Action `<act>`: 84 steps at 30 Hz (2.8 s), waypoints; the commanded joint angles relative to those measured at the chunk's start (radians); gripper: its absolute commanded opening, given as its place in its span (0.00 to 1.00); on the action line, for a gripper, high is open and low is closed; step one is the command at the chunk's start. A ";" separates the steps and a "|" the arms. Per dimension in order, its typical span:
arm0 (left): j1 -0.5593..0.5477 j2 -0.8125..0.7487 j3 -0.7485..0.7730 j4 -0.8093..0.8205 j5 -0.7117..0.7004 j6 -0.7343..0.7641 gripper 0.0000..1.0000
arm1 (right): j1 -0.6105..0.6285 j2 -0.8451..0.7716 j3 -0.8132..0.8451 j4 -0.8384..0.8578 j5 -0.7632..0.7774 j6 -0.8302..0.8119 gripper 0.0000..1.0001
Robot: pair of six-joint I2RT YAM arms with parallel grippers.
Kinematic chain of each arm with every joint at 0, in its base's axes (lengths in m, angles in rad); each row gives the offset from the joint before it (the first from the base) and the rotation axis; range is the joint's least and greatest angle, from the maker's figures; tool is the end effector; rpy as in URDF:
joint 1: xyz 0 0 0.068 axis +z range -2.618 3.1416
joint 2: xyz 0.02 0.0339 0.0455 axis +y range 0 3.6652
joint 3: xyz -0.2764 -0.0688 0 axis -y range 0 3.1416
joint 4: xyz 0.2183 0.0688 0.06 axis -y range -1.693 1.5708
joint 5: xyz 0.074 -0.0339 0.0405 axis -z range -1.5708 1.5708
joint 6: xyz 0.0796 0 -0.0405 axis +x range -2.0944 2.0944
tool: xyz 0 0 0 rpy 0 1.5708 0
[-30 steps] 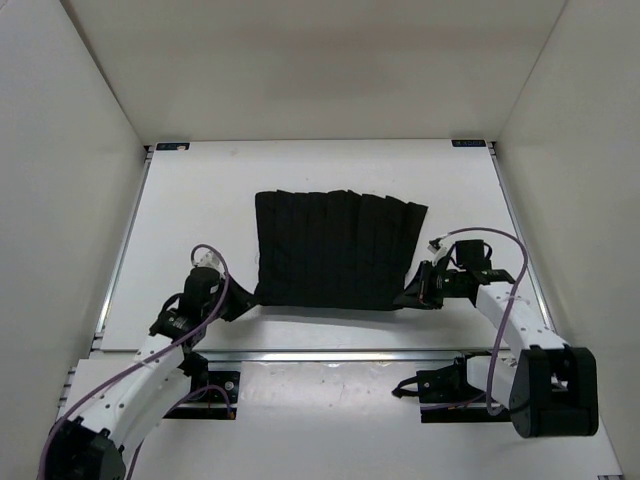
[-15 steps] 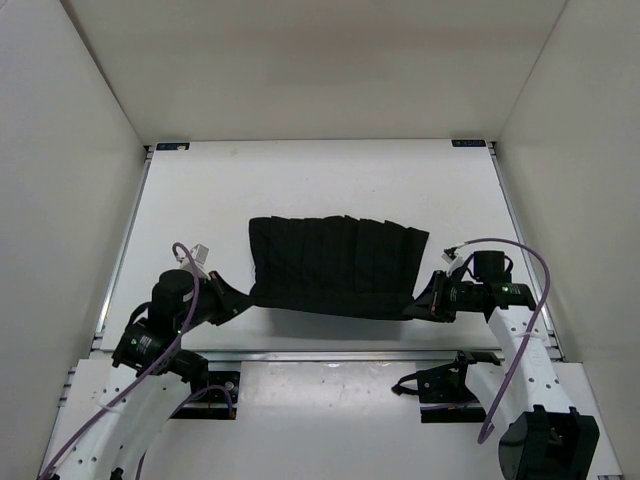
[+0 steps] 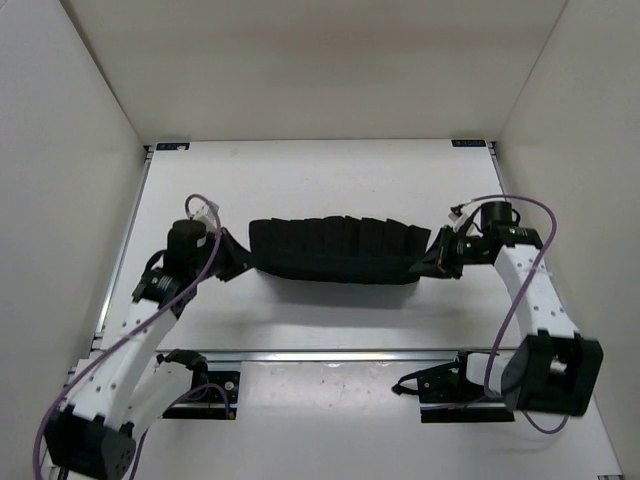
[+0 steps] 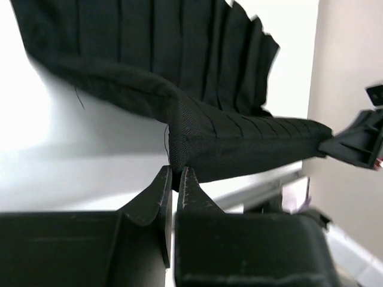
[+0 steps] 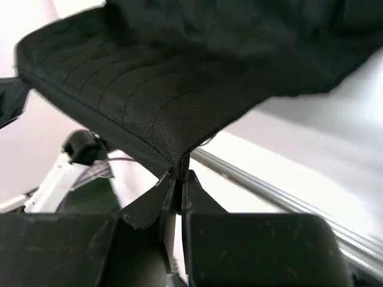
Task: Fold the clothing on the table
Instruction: Fold the skirt
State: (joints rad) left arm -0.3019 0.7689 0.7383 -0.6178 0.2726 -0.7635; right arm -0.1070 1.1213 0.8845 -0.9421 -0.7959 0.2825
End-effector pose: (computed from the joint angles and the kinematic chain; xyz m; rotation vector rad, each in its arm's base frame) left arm 0.1478 -0.0685 0.2680 -0.3791 2.3087 -0.8649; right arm 0.1808 0.0378 0.2497 0.2908 2.5972 1.1359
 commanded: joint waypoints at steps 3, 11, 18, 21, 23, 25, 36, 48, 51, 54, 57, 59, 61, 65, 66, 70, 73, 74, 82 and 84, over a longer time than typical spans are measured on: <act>0.106 0.319 0.070 0.277 -0.084 0.070 0.00 | -0.020 0.282 0.209 0.213 0.047 0.035 0.00; 0.144 0.821 0.315 0.434 -0.004 0.090 0.00 | -0.005 0.728 0.471 0.457 -0.015 0.201 0.00; 0.230 1.029 0.553 0.495 0.082 0.018 0.56 | -0.006 0.870 0.729 0.575 0.069 0.167 0.39; 0.256 0.963 0.504 0.492 0.088 0.026 0.59 | -0.019 0.797 0.697 0.609 0.147 0.162 0.53; 0.264 0.885 0.416 0.465 0.085 0.068 0.61 | -0.025 0.741 0.630 0.579 0.191 0.149 0.56; 0.256 0.831 0.359 0.410 0.059 0.122 0.61 | -0.019 0.660 0.547 0.543 0.256 0.138 0.58; 0.193 0.633 -0.114 0.587 -0.029 0.018 0.64 | 0.012 0.307 -0.021 0.620 0.294 0.192 0.60; 0.099 0.725 -0.142 0.767 -0.162 -0.129 0.65 | 0.029 0.245 -0.202 0.684 0.317 0.253 0.60; 0.096 0.774 -0.122 0.776 -0.153 -0.138 0.64 | 0.016 0.259 -0.209 0.694 0.317 0.267 0.60; 0.086 0.799 -0.129 0.793 -0.136 -0.151 0.55 | 0.006 0.275 -0.220 0.714 0.316 0.280 0.60; 0.083 0.808 -0.140 0.808 -0.138 -0.157 0.22 | 0.015 0.304 -0.226 0.772 0.323 0.317 0.60; 0.092 0.810 -0.148 0.813 -0.128 -0.160 0.04 | 0.023 0.325 -0.234 0.802 0.319 0.336 0.61; 0.092 0.811 -0.149 0.819 -0.121 -0.160 0.00 | 0.036 0.345 -0.239 0.838 0.322 0.354 0.61; 0.092 0.813 -0.151 0.826 -0.119 -0.155 0.00 | 0.061 0.409 -0.234 0.891 0.351 0.389 0.61; 0.087 0.816 -0.148 0.829 -0.119 -0.154 0.00 | 0.066 0.425 -0.240 0.899 0.366 0.388 0.62; 0.080 0.830 -0.158 0.837 -0.099 -0.151 0.00 | 0.066 0.494 -0.202 0.937 0.351 0.402 0.40; 0.075 0.843 -0.154 0.820 -0.090 -0.137 0.00 | 0.053 0.480 -0.173 0.899 0.369 0.376 0.00; 0.075 0.845 -0.148 0.810 -0.084 -0.126 0.00 | 0.034 0.476 -0.182 0.895 0.374 0.373 0.00; -0.147 0.872 -0.102 0.852 -0.079 -0.204 0.00 | -0.120 0.302 -0.081 0.632 0.489 0.225 0.00; -0.207 0.921 -0.076 0.892 -0.079 -0.250 0.00 | -0.120 0.291 -0.003 0.563 0.503 0.141 0.00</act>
State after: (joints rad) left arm -0.4393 1.6470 0.6231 0.2276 0.1757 -0.9543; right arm -0.2195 1.4593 0.7792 -0.2768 -0.3603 0.5526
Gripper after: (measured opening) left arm 0.025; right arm 0.009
